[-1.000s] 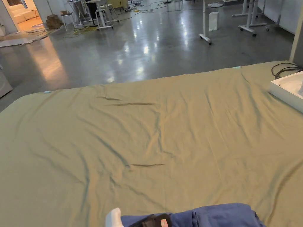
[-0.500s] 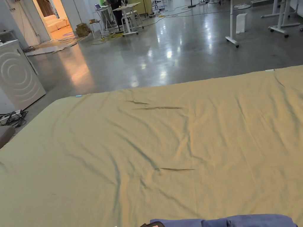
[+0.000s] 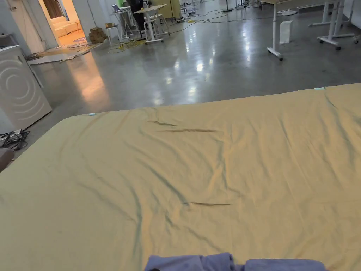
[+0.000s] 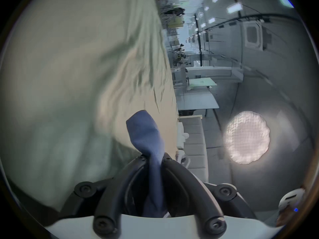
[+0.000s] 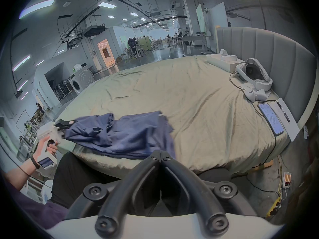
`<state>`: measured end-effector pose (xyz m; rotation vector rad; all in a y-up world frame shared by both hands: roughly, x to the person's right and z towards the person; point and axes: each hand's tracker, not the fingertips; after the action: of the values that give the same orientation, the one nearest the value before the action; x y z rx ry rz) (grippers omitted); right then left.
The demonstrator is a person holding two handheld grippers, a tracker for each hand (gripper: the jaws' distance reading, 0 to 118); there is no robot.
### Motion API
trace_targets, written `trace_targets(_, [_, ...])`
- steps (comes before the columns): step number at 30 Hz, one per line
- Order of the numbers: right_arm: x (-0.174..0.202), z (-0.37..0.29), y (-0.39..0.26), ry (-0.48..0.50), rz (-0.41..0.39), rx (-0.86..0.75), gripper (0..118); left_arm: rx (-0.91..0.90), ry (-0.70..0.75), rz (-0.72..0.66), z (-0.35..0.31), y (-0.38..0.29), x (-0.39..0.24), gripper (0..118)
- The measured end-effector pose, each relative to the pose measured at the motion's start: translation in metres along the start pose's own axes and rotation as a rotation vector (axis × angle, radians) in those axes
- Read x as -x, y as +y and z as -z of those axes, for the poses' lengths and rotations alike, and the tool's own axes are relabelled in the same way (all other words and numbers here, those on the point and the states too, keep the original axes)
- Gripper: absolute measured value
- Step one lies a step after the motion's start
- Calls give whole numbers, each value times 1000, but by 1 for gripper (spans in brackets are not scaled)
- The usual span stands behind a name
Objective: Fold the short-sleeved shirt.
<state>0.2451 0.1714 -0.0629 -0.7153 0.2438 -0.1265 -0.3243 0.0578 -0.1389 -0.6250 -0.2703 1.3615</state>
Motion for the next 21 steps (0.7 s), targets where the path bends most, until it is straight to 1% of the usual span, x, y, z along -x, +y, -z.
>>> trace_targets(2, [2,4,0,11,-11,3,0,-7,91,137,-22,17,-19,12])
trace_targets(3, [6,5,2,15,-15,3,0,2,138,185,-29,22,-29,12])
trace_targets(5, [9,8,3,30,-20,2,0,12,145,236,-32,22,-46,12])
trace_targets(7, [10,9,3,35,-20,-1,0,49,126,286,-17,10,-64,12])
trace_targets(11, [12,3,3,31,-20,-8,0,155,144,469,48,-38,-94,12])
trace_targets(13, [12,-3,2,23,-31,-11,0,234,201,586,89,-69,-107,11])
trace_targets(14, [10,-5,2,13,-36,-9,0,283,254,653,111,-88,-111,12])
trace_targets(16, [6,-11,0,-2,-37,-9,0,334,306,713,146,-118,-111,12])
trace_targets(17, [3,-13,-2,-9,-27,-9,0,364,282,714,158,-129,-107,12])
trace_targets(18, [0,-15,-3,-17,-14,-8,0,393,251,683,167,-139,-104,14])
trace_targets(19, [-3,-16,-5,-25,-4,-8,0,430,223,666,177,-148,-102,27])
trace_targets(20, [-7,-18,-7,-34,10,-9,0,466,208,671,185,-157,-102,52])
trace_targets(21, [-10,-18,-9,-39,24,-8,0,487,219,682,192,-163,-103,68])
